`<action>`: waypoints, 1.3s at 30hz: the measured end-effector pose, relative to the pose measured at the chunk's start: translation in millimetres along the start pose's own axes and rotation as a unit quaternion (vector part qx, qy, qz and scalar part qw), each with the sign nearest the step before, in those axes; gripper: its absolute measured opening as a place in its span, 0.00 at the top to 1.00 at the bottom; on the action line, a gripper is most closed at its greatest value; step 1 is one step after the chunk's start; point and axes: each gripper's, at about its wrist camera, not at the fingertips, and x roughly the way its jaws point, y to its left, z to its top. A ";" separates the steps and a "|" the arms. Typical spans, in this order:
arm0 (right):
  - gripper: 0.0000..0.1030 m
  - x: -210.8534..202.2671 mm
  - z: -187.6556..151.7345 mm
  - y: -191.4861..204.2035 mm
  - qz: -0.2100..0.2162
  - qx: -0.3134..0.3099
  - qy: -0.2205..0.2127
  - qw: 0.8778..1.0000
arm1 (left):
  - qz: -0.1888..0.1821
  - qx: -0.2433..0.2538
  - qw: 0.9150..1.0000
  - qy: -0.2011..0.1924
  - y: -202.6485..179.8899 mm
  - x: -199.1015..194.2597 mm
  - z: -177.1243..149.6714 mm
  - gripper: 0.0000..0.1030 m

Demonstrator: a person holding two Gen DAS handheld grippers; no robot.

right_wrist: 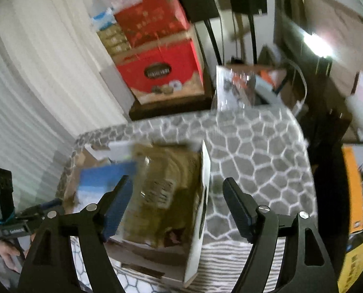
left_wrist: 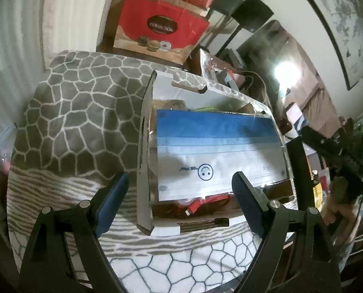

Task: Organize objects

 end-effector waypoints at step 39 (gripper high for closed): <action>0.19 -9.9 -43.8 45.2 -0.008 -0.039 0.007 0.999 | 0.100 0.092 0.988 -0.067 -39.2 -34.4 -16.4 0.06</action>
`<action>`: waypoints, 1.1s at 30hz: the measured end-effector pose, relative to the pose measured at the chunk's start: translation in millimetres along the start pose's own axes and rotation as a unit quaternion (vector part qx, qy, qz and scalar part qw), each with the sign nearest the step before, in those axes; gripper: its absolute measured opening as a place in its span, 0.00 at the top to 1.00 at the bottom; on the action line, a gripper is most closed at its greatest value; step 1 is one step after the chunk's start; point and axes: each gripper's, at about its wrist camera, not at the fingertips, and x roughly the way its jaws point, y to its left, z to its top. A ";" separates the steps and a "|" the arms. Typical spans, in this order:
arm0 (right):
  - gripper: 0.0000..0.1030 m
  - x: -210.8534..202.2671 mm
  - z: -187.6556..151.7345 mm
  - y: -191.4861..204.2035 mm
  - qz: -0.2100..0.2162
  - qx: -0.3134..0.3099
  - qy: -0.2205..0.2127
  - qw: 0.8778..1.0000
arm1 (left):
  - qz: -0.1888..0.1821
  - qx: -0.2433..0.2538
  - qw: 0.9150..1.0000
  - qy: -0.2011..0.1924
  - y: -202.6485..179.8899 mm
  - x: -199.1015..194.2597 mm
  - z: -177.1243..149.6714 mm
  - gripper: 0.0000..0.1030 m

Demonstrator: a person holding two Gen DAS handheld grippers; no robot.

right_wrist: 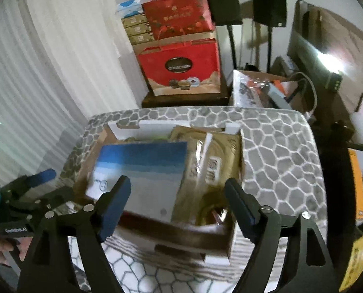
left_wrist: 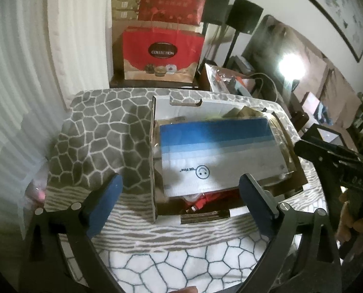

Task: Organize objects

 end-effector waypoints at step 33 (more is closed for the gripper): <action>0.01 -43.8 -84.2 4.2 -0.124 0.030 -0.025 0.992 | 0.073 0.013 0.997 -0.015 -18.4 -32.4 -53.9 0.00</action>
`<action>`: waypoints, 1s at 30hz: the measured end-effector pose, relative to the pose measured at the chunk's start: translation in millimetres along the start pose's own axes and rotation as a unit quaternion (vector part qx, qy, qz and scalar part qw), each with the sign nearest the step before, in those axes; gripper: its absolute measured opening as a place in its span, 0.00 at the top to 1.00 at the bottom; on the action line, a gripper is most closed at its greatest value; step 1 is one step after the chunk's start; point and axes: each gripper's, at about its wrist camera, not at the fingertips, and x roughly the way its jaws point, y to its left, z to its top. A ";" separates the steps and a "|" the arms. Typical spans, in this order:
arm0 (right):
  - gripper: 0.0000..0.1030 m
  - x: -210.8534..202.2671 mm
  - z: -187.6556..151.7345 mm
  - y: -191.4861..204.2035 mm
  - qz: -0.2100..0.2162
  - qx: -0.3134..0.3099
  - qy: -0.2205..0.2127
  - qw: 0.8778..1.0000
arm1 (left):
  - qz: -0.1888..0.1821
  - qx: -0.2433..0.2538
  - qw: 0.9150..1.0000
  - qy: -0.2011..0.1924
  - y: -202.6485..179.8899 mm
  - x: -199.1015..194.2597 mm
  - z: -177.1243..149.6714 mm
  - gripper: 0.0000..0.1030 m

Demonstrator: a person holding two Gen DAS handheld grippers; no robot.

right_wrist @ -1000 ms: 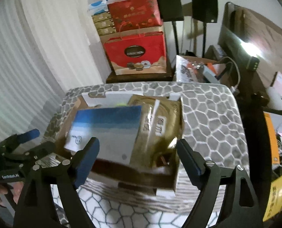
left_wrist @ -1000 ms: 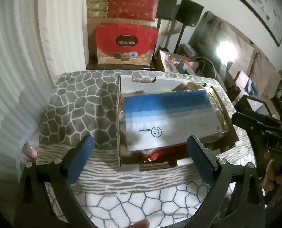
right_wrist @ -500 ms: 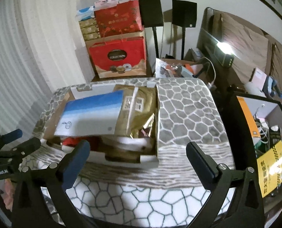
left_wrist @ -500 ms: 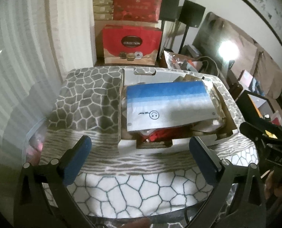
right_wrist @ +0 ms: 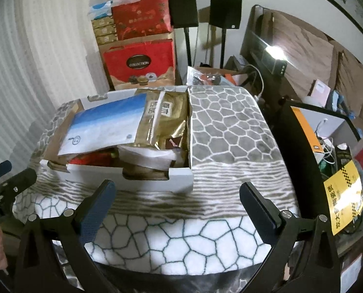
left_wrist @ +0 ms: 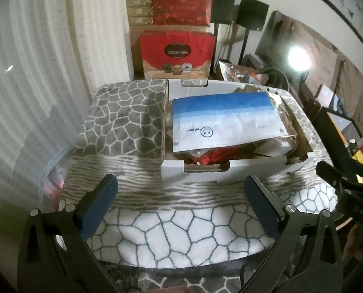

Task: Organize objects

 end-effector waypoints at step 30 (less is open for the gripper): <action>0.01 -9.3 -0.1 7.0 0.002 -0.006 -0.011 1.000 | 0.014 0.001 1.000 -0.008 -0.9 0.8 -4.3 0.00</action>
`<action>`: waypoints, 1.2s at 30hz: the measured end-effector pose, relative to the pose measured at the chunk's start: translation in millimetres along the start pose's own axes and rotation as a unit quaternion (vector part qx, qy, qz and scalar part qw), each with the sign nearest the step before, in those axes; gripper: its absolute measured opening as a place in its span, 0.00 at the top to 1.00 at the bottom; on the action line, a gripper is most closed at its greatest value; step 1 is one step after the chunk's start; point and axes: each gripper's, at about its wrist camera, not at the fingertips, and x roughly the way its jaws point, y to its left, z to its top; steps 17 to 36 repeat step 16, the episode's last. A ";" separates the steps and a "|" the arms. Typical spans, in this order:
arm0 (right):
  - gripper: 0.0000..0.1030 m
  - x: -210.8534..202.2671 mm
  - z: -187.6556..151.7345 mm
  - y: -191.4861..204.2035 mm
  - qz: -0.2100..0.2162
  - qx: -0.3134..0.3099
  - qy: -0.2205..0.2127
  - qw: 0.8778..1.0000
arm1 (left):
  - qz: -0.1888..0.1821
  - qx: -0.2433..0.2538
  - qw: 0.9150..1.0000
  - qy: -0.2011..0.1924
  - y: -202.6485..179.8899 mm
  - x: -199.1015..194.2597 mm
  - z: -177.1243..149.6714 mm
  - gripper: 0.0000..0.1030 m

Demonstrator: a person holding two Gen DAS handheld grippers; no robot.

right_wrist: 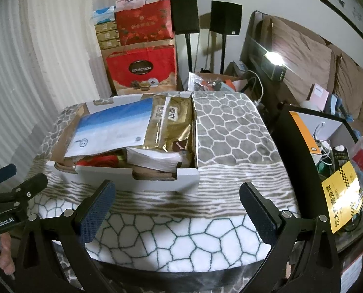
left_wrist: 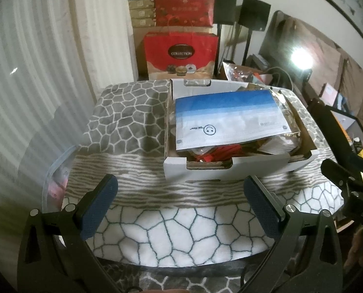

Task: Organize objects

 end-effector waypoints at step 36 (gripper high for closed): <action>0.01 1.3 -0.7 4.3 0.001 0.002 0.003 1.000 | 0.004 -0.010 1.000 0.005 3.0 1.6 -1.0 0.00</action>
